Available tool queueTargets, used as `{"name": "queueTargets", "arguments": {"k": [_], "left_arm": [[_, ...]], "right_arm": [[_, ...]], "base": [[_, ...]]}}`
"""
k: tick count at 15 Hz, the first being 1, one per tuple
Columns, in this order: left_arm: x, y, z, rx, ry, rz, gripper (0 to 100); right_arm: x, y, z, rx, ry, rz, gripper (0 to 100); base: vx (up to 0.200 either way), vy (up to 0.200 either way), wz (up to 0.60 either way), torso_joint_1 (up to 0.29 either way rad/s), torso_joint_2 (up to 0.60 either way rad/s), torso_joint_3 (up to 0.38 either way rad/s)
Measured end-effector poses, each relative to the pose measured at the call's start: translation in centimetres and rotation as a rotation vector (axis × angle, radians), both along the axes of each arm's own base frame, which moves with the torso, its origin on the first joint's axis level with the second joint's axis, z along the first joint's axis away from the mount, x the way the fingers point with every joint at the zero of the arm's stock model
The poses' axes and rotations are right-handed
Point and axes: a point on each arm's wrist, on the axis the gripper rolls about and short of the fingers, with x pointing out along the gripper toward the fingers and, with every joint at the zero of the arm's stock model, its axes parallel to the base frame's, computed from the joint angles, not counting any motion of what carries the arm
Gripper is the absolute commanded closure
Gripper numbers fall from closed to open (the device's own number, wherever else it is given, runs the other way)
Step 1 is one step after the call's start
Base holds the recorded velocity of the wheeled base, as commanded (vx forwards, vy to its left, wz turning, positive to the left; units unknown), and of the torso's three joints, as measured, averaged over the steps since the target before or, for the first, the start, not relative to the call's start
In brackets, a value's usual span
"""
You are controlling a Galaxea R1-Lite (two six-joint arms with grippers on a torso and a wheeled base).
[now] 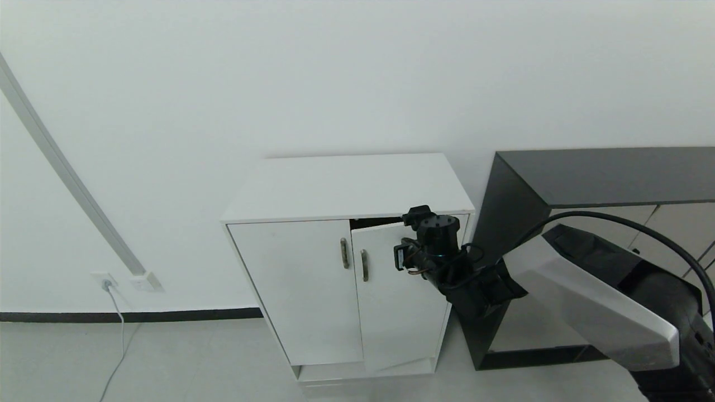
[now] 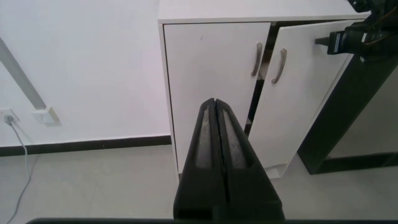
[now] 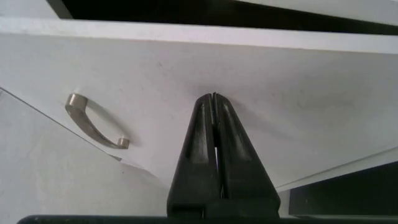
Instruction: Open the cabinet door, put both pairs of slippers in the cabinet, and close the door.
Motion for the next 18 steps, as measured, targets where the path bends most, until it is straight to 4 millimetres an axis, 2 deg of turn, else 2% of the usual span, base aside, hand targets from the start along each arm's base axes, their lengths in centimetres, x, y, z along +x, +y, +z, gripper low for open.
{"name": "queueTargets", "arguments": {"k": [7,18], "left_arm": [[0.0,0.0,0.0,0.000,0.000,0.000,100],[0.0,0.0,0.0,0.000,0.000,0.000,100]], "right_arm": [[1.4,0.3,0.1,-0.002,-0.005,-0.009,100],[1.9,0.6,-0.4,-0.008,0.000,-0.011,100]], "base": [[0.000,0.000,0.00,0.000,0.00,0.000],[0.000,0.000,0.00,0.000,0.00,0.000]]}}
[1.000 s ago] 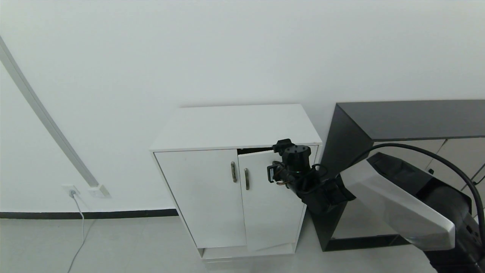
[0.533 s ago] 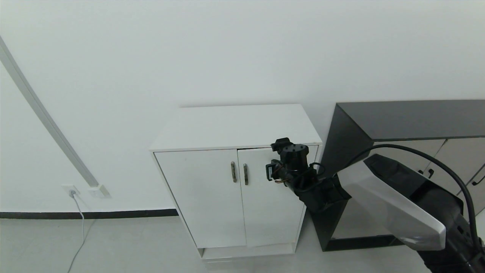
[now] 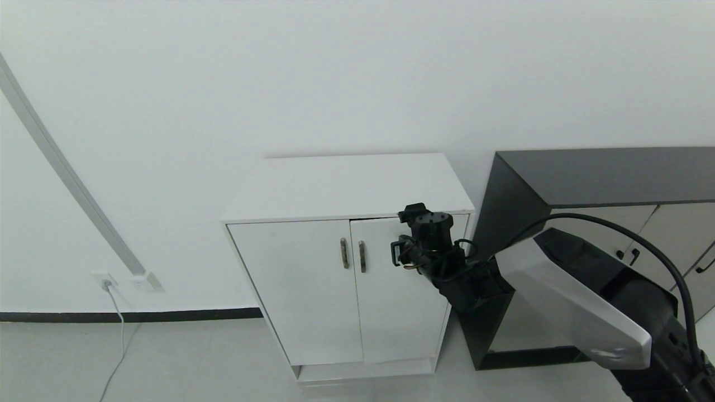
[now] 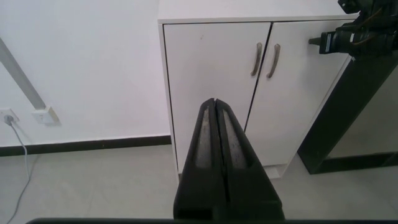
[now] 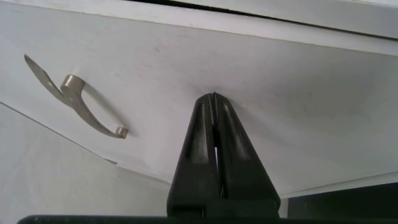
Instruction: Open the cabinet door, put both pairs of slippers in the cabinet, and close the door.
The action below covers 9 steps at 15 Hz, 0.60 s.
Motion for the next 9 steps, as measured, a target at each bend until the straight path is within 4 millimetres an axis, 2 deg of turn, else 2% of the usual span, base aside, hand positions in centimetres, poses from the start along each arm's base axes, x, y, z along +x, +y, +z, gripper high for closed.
{"name": "queueTargets", "arguments": {"k": [9], "left_arm": [[0.00,0.00,0.00,0.000,0.000,0.000,100]], "right_arm": [[0.82,0.06,-0.45,-0.006,-0.018,-0.007,100]], "base": [[0.000,0.000,0.00,0.000,0.00,0.000]]}}
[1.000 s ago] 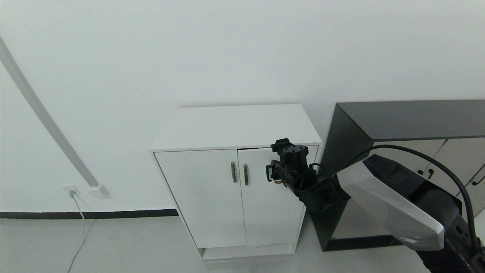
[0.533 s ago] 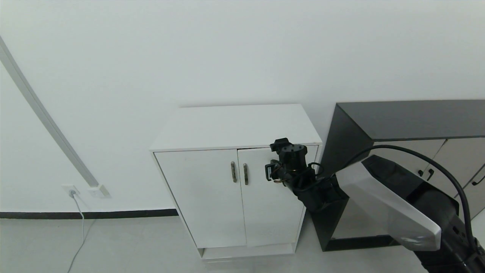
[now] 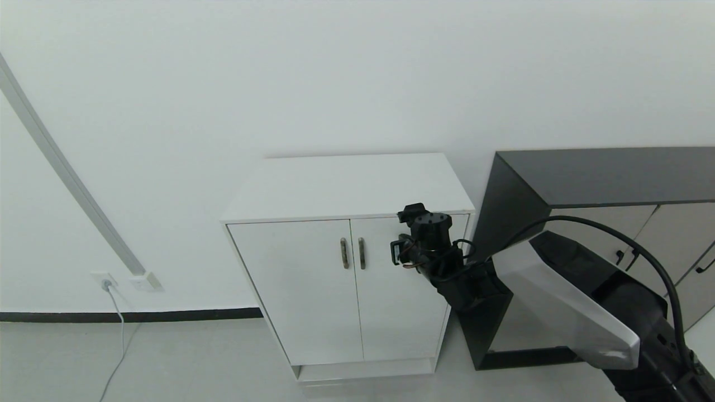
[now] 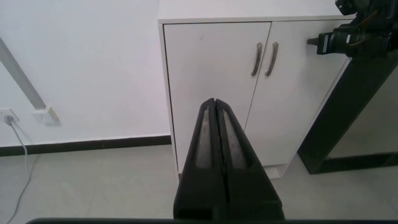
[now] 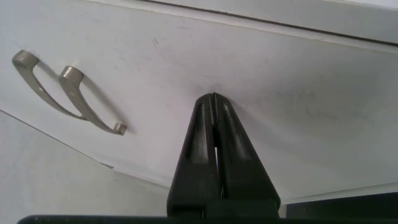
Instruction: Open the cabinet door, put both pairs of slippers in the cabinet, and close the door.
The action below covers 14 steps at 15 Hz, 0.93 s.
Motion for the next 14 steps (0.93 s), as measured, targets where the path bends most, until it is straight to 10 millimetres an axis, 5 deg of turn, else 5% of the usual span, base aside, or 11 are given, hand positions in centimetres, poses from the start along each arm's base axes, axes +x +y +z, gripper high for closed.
{"name": "queueTargets", "arguments": {"k": [8,14], "left_arm": [[0.0,0.0,0.0,0.000,0.000,0.000,100],[0.0,0.0,0.0,0.000,0.000,0.000,100]], "right_arm": [[0.2,-0.1,-0.4,-0.002,0.001,-0.009,100],[-4.6,-2.1,2.3,-0.008,0.019,0.010,100]], "base": [[0.000,0.000,0.00,0.000,0.00,0.000],[0.000,0.000,0.00,0.000,0.00,0.000]]}}
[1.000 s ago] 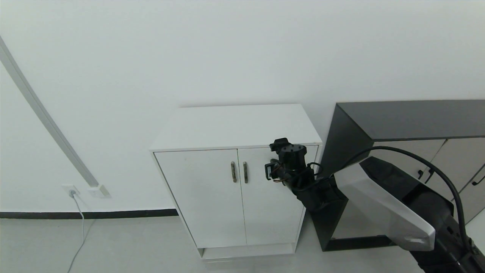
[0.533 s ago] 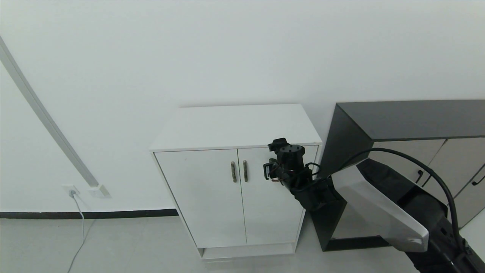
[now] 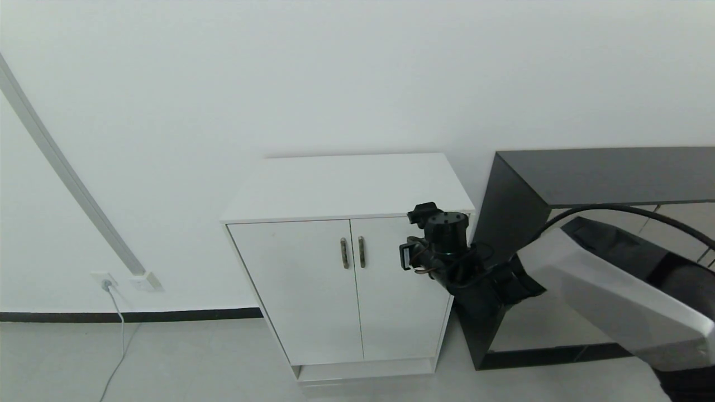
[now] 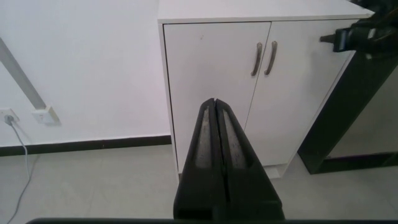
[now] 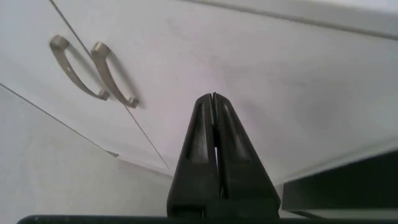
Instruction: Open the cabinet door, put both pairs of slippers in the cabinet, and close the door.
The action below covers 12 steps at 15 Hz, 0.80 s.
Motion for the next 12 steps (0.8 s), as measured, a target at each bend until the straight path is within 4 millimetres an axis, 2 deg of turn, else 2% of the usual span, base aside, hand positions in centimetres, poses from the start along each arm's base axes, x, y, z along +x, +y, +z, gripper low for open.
{"name": "queueTargets", "arguments": {"k": [2,4,9,12], "left_arm": [[0.0,0.0,0.0,0.001,0.000,0.000,100],[0.0,0.0,0.0,0.001,0.000,0.000,100],[0.0,0.0,0.0,0.003,0.000,-0.001,100],[0.0,0.0,0.0,0.003,0.000,-0.001,100]], "right_arm": [[-2.6,-1.8,0.9,-0.002,-0.003,-0.015,100],[-5.4,-4.4,2.0,-0.007,-0.008,-0.051,100],[-12.1,-12.9,6.3,-0.005,-0.055,-0.176,100],[-17.0,-18.1,7.3,-0.025,-0.068,-0.269,100]], "base": [[0.000,0.000,0.00,0.000,0.00,0.000],[0.000,0.000,0.00,0.000,0.00,0.000],[0.000,0.000,0.00,0.000,0.00,0.000],[0.000,0.000,0.00,0.000,0.00,0.000]]}}
